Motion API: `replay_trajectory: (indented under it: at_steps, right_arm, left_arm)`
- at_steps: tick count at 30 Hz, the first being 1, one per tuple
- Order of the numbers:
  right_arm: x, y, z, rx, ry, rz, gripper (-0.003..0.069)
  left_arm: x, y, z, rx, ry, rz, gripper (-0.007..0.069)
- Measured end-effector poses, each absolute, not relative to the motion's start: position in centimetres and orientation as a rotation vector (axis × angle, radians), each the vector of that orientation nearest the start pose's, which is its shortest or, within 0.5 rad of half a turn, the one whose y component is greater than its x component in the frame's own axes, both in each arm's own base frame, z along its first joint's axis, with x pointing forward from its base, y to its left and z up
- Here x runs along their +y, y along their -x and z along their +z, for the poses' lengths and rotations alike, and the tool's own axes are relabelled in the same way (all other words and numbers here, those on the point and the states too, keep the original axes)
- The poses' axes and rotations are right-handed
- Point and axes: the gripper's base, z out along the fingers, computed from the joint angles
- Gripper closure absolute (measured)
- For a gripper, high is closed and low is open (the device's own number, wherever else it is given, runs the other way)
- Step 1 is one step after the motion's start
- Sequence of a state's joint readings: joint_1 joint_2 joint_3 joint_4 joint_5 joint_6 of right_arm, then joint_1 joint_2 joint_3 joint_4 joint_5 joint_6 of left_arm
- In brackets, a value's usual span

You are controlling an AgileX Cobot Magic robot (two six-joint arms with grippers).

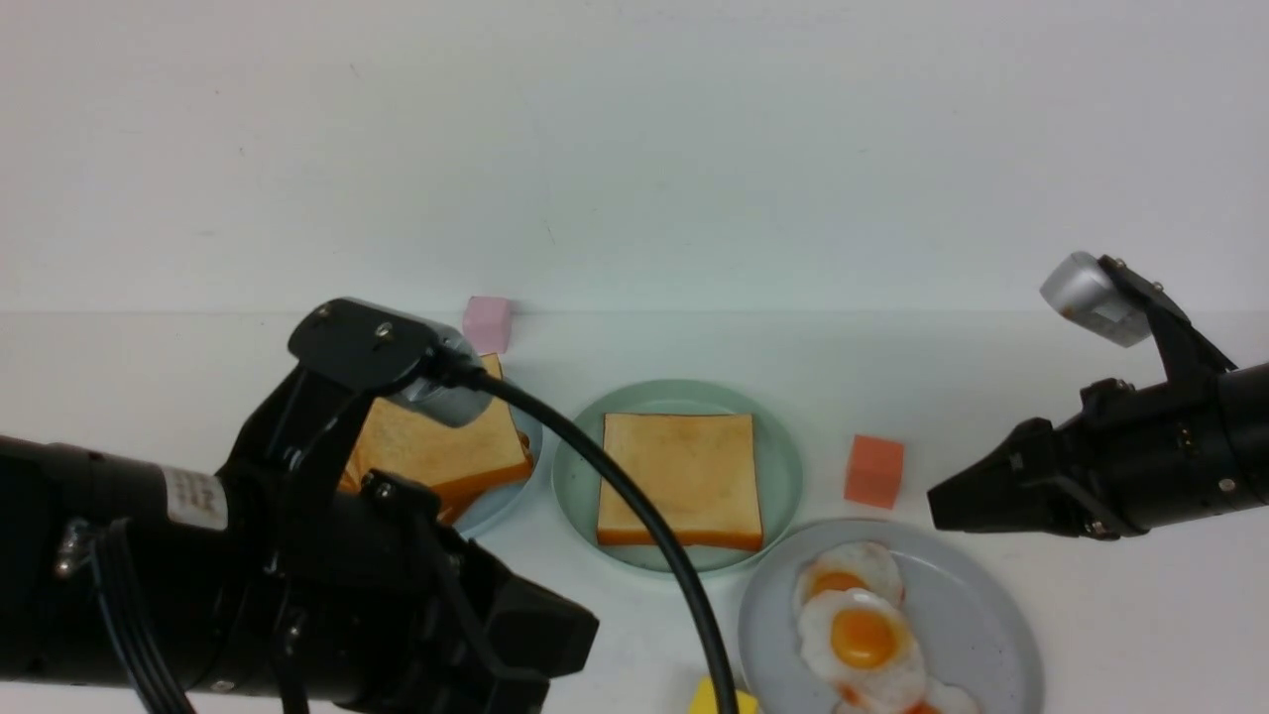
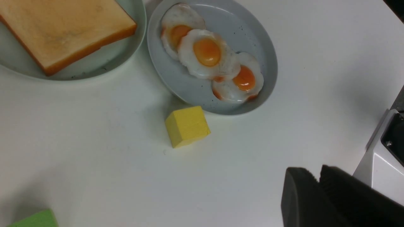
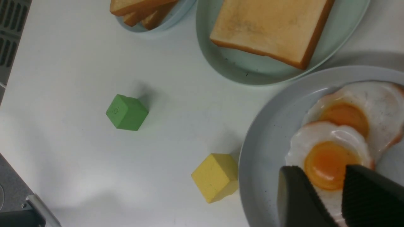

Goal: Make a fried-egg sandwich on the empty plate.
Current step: Use the right arm to grab a fried egg

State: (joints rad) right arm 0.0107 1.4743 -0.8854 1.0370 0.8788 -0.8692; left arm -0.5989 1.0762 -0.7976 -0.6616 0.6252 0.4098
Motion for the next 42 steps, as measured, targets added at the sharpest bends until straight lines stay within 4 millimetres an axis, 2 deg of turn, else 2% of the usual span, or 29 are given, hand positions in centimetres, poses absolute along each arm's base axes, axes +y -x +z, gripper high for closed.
replay_trajectory:
  at_steps: [8, 13, 25, 31, 36, 42]
  right_arm:
    - [6.3, -27.5, 24.7, 2.461, 0.316, 0.924, 0.0414]
    - [6.4, -28.0, 23.5, 2.498, 0.295, 0.95, 0.0414]
    - [6.7, -28.4, 22.6, 2.491, 0.341, 1.003, 0.0414]
    - [7.9, -27.9, 21.6, 2.578, 0.496, 0.866, 0.0385]
    - [8.9, -28.4, 20.4, 2.663, 0.479, 0.771, 0.0339]
    - [8.8, -29.7, 18.7, 2.723, 0.475, 0.705, 0.0305]
  left_arm:
    - [-14.8, -15.9, 30.8, 2.245, -0.714, -0.802, 0.0515]
    - [-14.8, -15.9, 30.8, 2.245, -0.714, -0.802, 0.0515]
    - [-14.8, -15.9, 30.8, 2.245, -0.714, -0.802, 0.0512]
    - [-14.8, -15.8, 30.8, 2.25, -0.719, -0.805, 0.0505]
    - [-14.8, -15.7, 30.8, 2.259, -0.728, -0.808, 0.0503]
    - [-14.8, -15.7, 30.7, 2.26, -0.729, -0.809, 0.0501]
